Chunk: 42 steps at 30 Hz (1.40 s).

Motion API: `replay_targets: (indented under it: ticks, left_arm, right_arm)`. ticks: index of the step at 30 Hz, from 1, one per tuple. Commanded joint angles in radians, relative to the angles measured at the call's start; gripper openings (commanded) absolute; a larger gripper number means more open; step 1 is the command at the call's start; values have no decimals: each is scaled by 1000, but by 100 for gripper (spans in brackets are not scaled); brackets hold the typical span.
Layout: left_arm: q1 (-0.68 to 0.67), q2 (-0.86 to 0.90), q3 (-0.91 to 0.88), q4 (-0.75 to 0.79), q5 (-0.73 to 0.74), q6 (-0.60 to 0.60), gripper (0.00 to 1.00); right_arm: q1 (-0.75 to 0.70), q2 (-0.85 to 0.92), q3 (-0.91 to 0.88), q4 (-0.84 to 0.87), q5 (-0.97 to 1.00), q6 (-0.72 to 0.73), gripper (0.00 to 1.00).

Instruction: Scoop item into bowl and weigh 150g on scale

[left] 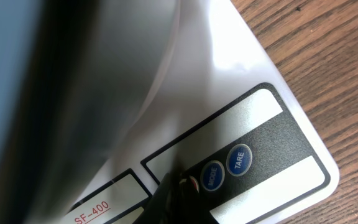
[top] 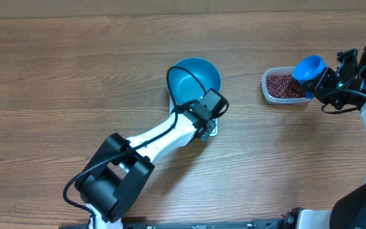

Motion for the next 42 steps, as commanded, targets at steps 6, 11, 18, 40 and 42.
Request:
replay_targets:
  ticks: [6, 11, 18, 40, 42]
  left_arm:
    - [5, 21, -3, -1, 47, 43, 4]
    - [5, 36, -3, -1, 50, 46, 4]
    - [5, 38, -3, -3, 50, 42, 4]
    - [3, 84, 152, -168, 47, 33, 4]
    - [1, 60, 183, -220, 55, 10, 4]
  right_arm:
    - [4, -9, 13, 6, 6, -9, 4]
    - [4, -9, 13, 6, 6, -9, 4]
    - [4, -9, 13, 6, 6, -9, 4]
    - [4, -9, 13, 6, 6, -9, 4]
    - [4, -9, 13, 7, 6, -9, 4]
